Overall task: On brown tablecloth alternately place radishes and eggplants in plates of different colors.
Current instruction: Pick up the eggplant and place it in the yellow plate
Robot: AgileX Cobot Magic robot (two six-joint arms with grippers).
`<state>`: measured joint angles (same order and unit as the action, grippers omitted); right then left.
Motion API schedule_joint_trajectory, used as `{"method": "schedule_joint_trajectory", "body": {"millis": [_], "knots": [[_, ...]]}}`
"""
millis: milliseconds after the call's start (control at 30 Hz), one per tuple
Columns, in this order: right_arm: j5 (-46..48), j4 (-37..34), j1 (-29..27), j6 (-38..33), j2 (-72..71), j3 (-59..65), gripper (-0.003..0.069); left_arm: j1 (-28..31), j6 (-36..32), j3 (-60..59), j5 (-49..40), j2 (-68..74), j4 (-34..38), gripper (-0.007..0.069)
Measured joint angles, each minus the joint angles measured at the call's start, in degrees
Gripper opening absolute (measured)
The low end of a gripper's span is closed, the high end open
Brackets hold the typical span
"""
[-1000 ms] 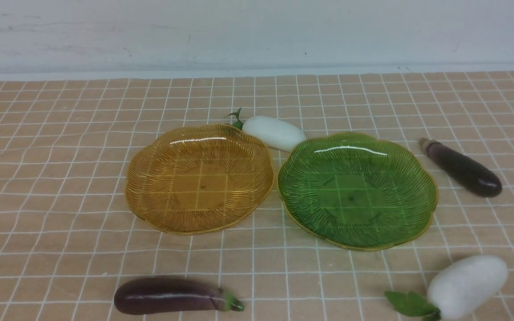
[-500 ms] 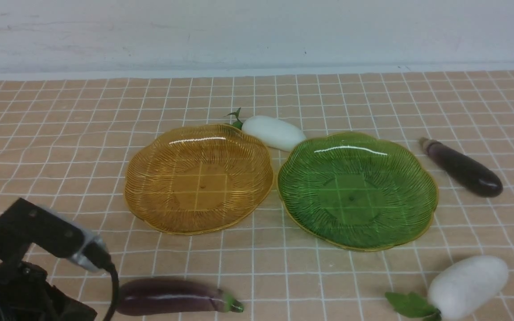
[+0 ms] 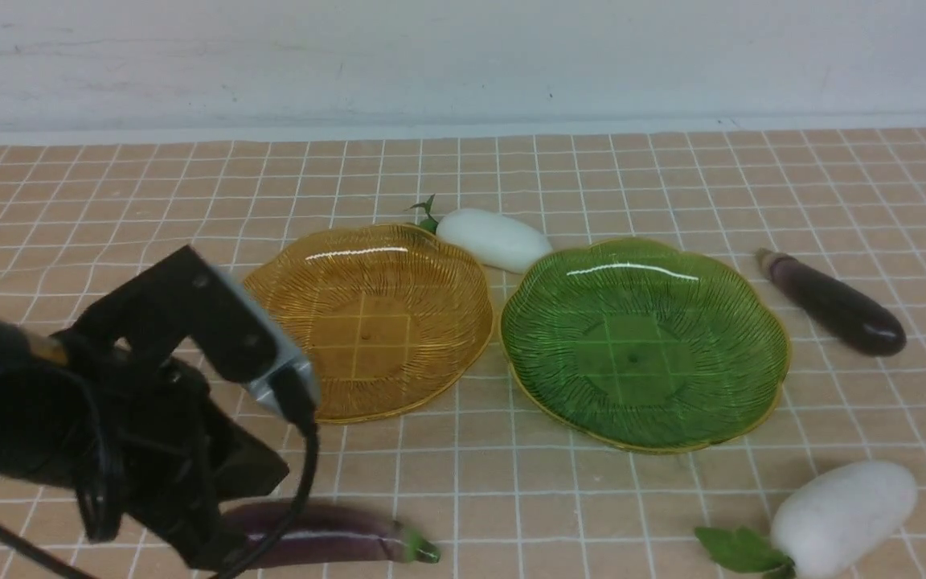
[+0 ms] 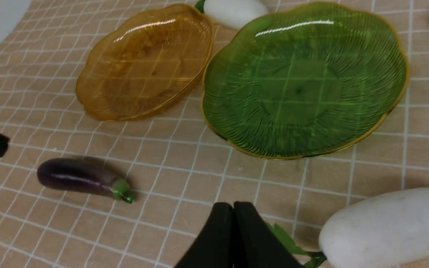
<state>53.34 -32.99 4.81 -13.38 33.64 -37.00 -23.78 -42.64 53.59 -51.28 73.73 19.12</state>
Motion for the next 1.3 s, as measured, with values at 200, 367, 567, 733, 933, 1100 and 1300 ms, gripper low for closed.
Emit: {"method": "schedule_joint_trajectory", "body": {"millis": [200, 367, 567, 733, 933, 1100, 1300], "knots": [[0.4, -3.3, 0.0, -1.8, 0.2, 0.1, -0.0015, -5.6, 0.1, 0.7, 3.9, 10.2, -9.5, 0.02], [1.1, -3.5, 0.0, -1.9, 0.2, 0.1, -0.0015, -6.0, 0.2, 0.7, 6.1, 17.6, -13.7, 0.0517], [1.3, -3.5, 0.0, -1.9, 0.2, 0.1, -0.0015, -6.0, 2.0, 0.8, 8.8, 23.9, -16.2, 0.06], [1.4, -3.7, 0.0, -2.7, 0.2, 0.1, -0.0015, -6.0, 5.7, 0.8, 9.4, 25.4, -16.8, 0.0492], [1.4, -3.7, 0.0, -3.5, 0.2, 0.1, -0.0015, -6.1, 6.9, 1.5, 8.1, 26.6, -17.1, 0.0279], [1.4, -3.8, 0.0, -3.7, 0.2, 0.1, -0.0015, -6.1, 15.8, 9.4, -2.6, 25.7, -15.7, 0.0269], [1.4, -3.8, 0.0, -3.7, 0.2, 0.1, -0.0015, -4.9, 25.3, 20.8, -4.1, 23.6, -15.2, 0.0269]]}}
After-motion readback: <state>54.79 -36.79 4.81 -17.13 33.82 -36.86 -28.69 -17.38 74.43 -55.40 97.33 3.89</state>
